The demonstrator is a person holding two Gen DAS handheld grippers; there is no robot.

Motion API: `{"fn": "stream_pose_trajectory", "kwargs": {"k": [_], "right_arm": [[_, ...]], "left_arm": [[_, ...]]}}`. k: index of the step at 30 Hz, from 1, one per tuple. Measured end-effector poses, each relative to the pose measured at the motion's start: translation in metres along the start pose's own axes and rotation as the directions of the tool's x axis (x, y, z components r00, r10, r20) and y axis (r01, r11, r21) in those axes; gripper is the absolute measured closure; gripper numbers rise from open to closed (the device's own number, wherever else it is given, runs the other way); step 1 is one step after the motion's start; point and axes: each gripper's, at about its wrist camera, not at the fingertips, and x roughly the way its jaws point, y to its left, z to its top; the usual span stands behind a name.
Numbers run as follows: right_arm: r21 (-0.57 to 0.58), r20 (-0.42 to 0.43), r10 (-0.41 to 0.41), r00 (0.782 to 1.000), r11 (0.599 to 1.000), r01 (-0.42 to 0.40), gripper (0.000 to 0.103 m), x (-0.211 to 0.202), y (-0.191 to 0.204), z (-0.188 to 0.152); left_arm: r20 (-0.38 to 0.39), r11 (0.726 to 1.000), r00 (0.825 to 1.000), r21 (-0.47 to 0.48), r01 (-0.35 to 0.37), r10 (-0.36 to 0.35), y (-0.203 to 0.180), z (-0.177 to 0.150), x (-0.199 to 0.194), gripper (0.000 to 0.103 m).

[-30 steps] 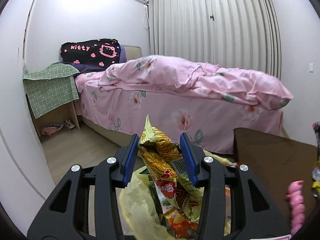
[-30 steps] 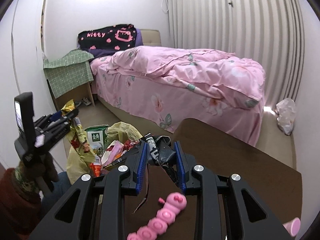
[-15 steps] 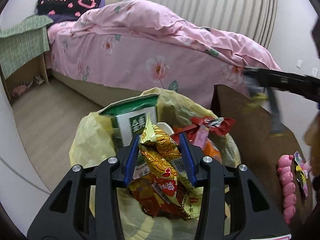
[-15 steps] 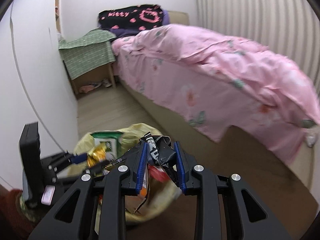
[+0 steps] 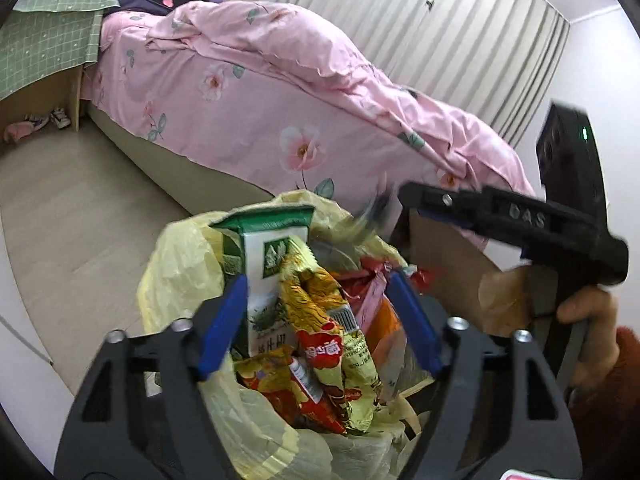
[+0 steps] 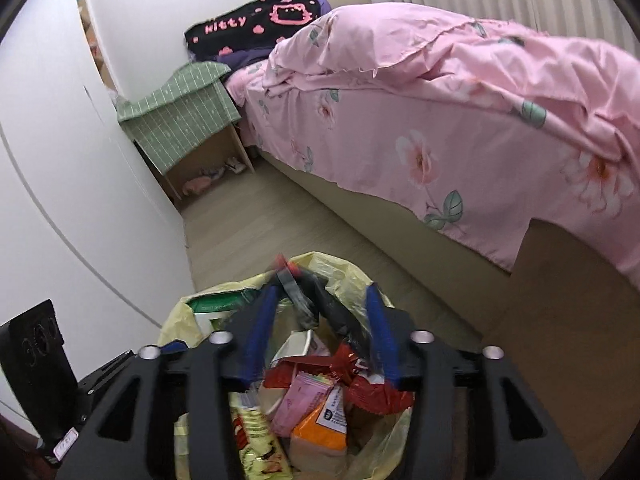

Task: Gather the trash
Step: 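Move both open tools back over the table toward the remaining wrappers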

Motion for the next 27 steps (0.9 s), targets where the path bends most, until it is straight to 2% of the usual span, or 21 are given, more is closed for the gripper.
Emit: {"fn": "stream_pose_trajectory", "kwargs": {"k": [6, 12, 15, 18, 20, 22, 24, 27], "right_arm": [[0.028, 0.046, -0.032, 0.998, 0.999, 0.031, 0.056, -0.038, -0.01, -0.018], [0.009, 0.105, -0.158, 0.982, 0.987, 0.158, 0.056, -0.111, -0.029, -0.056], [0.015, 0.147, -0.21, 0.967, 0.978, 0.21, 0.056, -0.156, -0.045, -0.084], [0.02, 0.161, -0.299, 0.94, 0.954, 0.3, 0.056, -0.199, -0.062, -0.115], [0.039, 0.169, -0.378, 0.91, 0.925, 0.377, 0.056, -0.229, -0.074, -0.139], [0.071, 0.173, -0.441, 0.88, 0.897, 0.436, 0.049, -0.255, -0.087, -0.162], [0.099, 0.167, -0.476, 0.864, 0.88, 0.465, 0.047, -0.275, -0.096, -0.186], [0.113, 0.119, -0.497, 0.86, 0.867, 0.486, 0.047, -0.291, -0.106, -0.221]], "left_arm": [[0.028, 0.999, 0.999, -0.018, -0.042, 0.042, -0.006, 0.009, -0.017, 0.025], [0.05, 0.998, 0.998, 0.064, -0.03, 0.027, -0.043, 0.01, -0.034, 0.024], [0.02, 0.991, 1.0, 0.131, -0.016, 0.014, -0.069, 0.006, -0.033, 0.024], [-0.002, 0.985, 1.0, 0.169, 0.03, -0.03, -0.095, -0.001, -0.035, 0.024], [-0.025, 0.978, 0.997, 0.196, 0.077, -0.073, -0.116, -0.007, -0.034, 0.024], [-0.063, 0.964, 0.99, 0.229, 0.134, -0.123, -0.138, -0.017, -0.033, 0.024], [-0.12, 0.945, 0.975, 0.249, 0.21, -0.185, -0.161, -0.027, -0.03, 0.024], [-0.205, 0.913, 0.941, 0.257, 0.318, -0.27, -0.195, -0.043, -0.025, 0.024]]}}
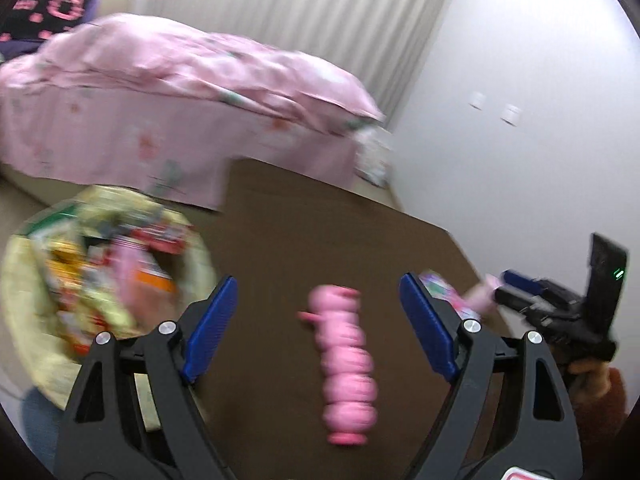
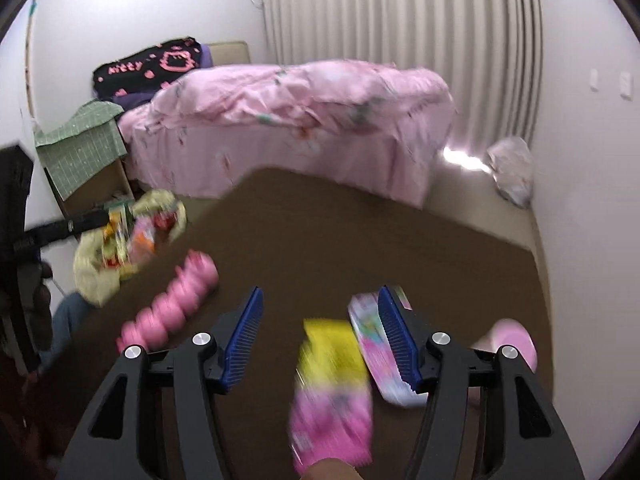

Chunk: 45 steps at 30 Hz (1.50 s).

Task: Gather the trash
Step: 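Move both open tools back over the table toward the remaining wrappers, then grasp the pink cartoon packet with the right tool while the left tool grasps the pink-yellow wrapper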

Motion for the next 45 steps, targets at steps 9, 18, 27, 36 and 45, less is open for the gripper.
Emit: {"fn": "stream_pose_trajectory", "kwargs": {"k": [9, 18, 27, 36, 45], "right_arm": [[0.175, -0.027, -0.109, 0.994, 0.978, 0.112, 0.043, -0.028, -0.057, -0.073], [0.247, -0.073, -0.163, 0.984, 0.953, 0.177, 0.043, -0.037, -0.088, -0.106], [0.175, -0.054, -0.094, 0.994, 0.979, 0.103, 0.042, -0.007, -0.064, -0.082], [0.1, -0.064, -0.105, 0.992, 0.989, 0.111, 0.045, 0.056, -0.041, -0.03], [0.14, -0.182, -0.076, 0.98, 0.985, 0.102, 0.073, 0.098, -0.052, -0.034]], "left_arm": [[-0.287, 0.977, 0.942, 0.064, 0.203, -0.177, -0.096, -0.034, 0.077, 0.024], [-0.421, 0.946, 0.906, 0.31, 0.096, 0.046, -0.169, -0.075, 0.147, 0.032], [-0.335, 0.926, 0.918, 0.371, -0.076, 0.21, -0.12, -0.063, 0.127, 0.035], [-0.321, 0.96, 0.936, 0.273, -0.054, 0.144, -0.09, -0.046, 0.097, 0.035], [-0.32, 0.961, 0.945, 0.275, 0.019, 0.073, -0.101, -0.046, 0.094, 0.035]]}}
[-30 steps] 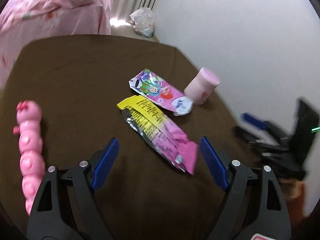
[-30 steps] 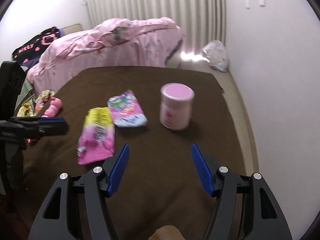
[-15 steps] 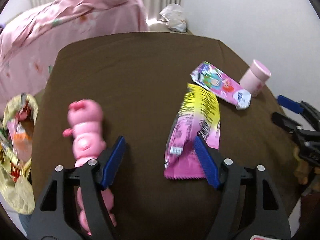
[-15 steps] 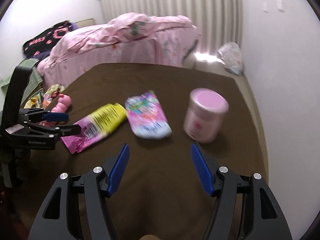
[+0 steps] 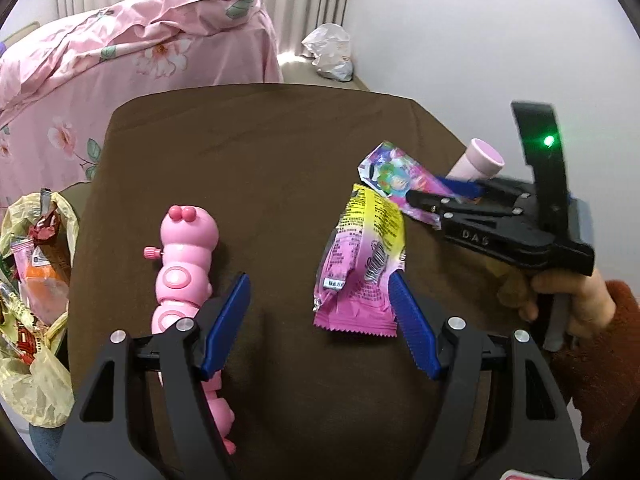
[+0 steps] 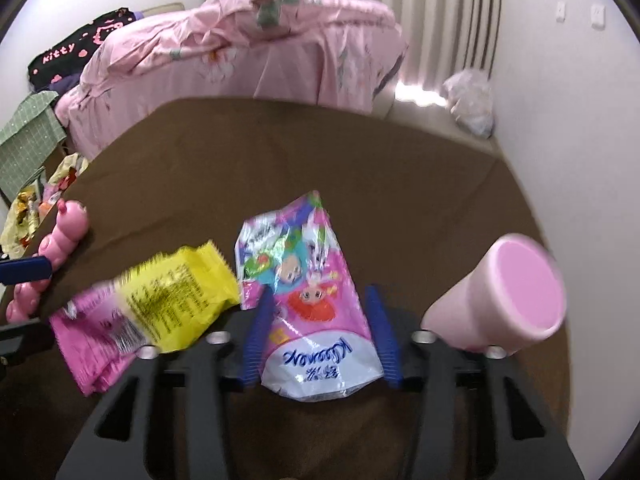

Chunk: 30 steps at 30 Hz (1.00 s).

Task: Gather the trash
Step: 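Grasp the pink cartoon packet with the right tool while the left tool grasps the pink-yellow wrapper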

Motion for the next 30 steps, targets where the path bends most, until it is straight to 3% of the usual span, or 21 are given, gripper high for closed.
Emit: {"fn": "stream_pose_trajectory", "kwargs": {"k": [3, 10, 14, 20, 24, 25, 26, 30], "right_arm": [[0.009, -0.009, 0.017, 1.0, 1.0, -0.017, 0.086, -0.009, -0.001, -0.012], [0.046, -0.026, 0.038, 0.999, 0.998, -0.037, 0.087, -0.044, -0.005, -0.055], [0.041, -0.022, 0.036, 0.999, 0.999, -0.035, 0.087, -0.061, -0.004, -0.076], [0.092, 0.004, 0.074, 0.997, 0.993, -0.074, 0.085, -0.065, -0.013, -0.084], [0.118, 0.011, 0.075, 0.997, 0.99, -0.076, 0.085, -0.065, -0.012, -0.082], [0.1, 0.017, 0.08, 0.997, 0.992, -0.081, 0.087, -0.067, -0.01, -0.083], [0.086, 0.027, 0.081, 0.996, 0.993, -0.083, 0.094, -0.069, -0.007, -0.082], [0.089, 0.088, 0.071, 0.994, 0.993, -0.079, 0.096, -0.085, -0.004, -0.085]], "left_arm": [[0.003, 0.999, 0.999, -0.019, 0.042, -0.042, 0.004, -0.001, 0.0, 0.035], [-0.003, 0.988, 0.989, -0.059, 0.146, -0.146, 0.008, -0.001, 0.009, 0.035], [-0.031, 0.992, 0.992, -0.042, 0.118, -0.119, 0.0, 0.001, 0.022, 0.035], [-0.068, 1.0, 0.998, 0.03, 0.008, -0.006, -0.017, 0.0, 0.034, 0.035], [-0.061, 0.998, 0.997, 0.011, 0.054, -0.054, -0.011, -0.005, 0.028, 0.035], [-0.052, 0.997, 0.996, 0.0, 0.075, -0.075, -0.009, -0.007, 0.026, 0.035], [-0.042, 0.996, 0.995, -0.006, 0.087, -0.088, -0.007, -0.008, 0.024, 0.035], [-0.035, 0.99, 0.989, -0.01, 0.142, -0.142, -0.006, -0.009, 0.021, 0.034]]}}
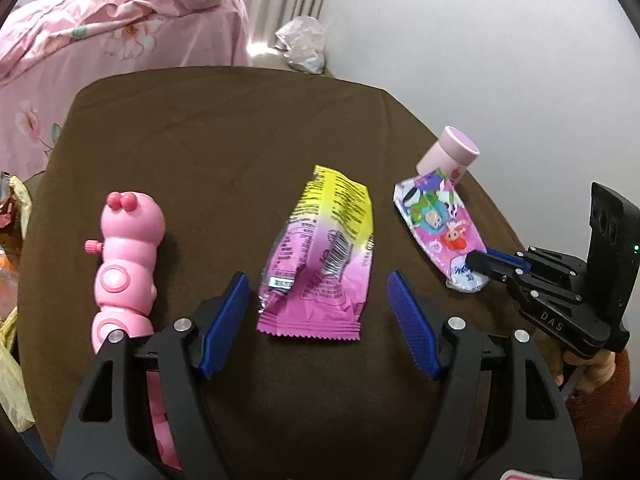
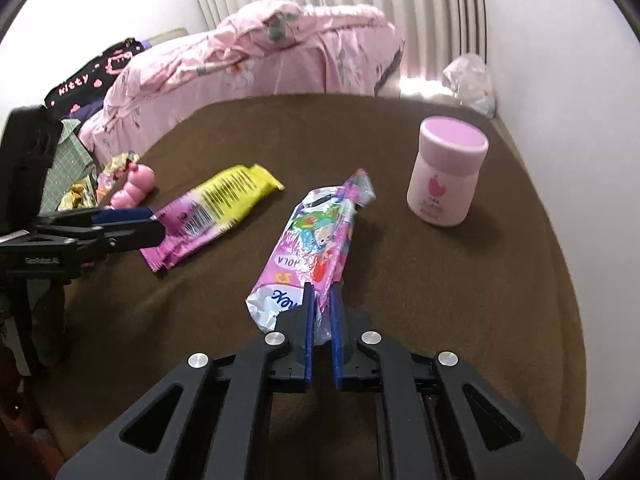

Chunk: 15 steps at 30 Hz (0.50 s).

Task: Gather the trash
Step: 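Grasp the pink cartoon packet with the right tool while the left tool grasps the pink-yellow wrapper, then carry the pink-yellow wrapper and pink cartoon packet in both tools over the trash bag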

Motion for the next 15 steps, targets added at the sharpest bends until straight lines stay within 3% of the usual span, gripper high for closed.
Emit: {"fn": "stream_pose_trajectory", "kwargs": {"k": [4, 6, 8, 11, 13, 15], "right_arm": [[0.033, 0.057, -0.024, 0.998, 0.999, 0.022, 0.096, -0.02, -0.006, -0.001], [0.04, 0.068, -0.029, 0.997, 0.999, 0.027, 0.096, -0.027, -0.008, -0.001], [0.049, 0.072, -0.032, 0.997, 0.998, 0.028, 0.096, -0.033, -0.01, -0.003], [0.059, 0.068, -0.037, 0.997, 0.998, 0.033, 0.096, -0.036, -0.012, -0.006], [0.064, 0.069, -0.037, 0.997, 0.997, 0.032, 0.096, -0.038, -0.011, -0.006], [0.054, 0.081, -0.037, 0.996, 0.998, 0.033, 0.096, -0.044, -0.006, -0.006]], "left_arm": [[-0.037, 0.992, 0.995, -0.092, 0.087, -0.091, 0.01, 0.003, 0.002, 0.032], [-0.023, 0.987, 0.995, -0.129, 0.095, -0.099, 0.015, 0.004, 0.001, 0.04], [-0.018, 0.993, 0.999, -0.113, 0.032, -0.034, 0.013, 0.005, 0.002, 0.054], [-0.012, 0.996, 0.996, 0.015, -0.087, 0.087, -0.007, 0.004, 0.008, 0.06], [-0.004, 0.981, 0.985, 0.093, -0.169, 0.17, -0.019, 0.002, 0.013, 0.081], [0.004, 0.985, 0.989, 0.083, -0.149, 0.149, -0.02, -0.001, 0.01, 0.092]]}}
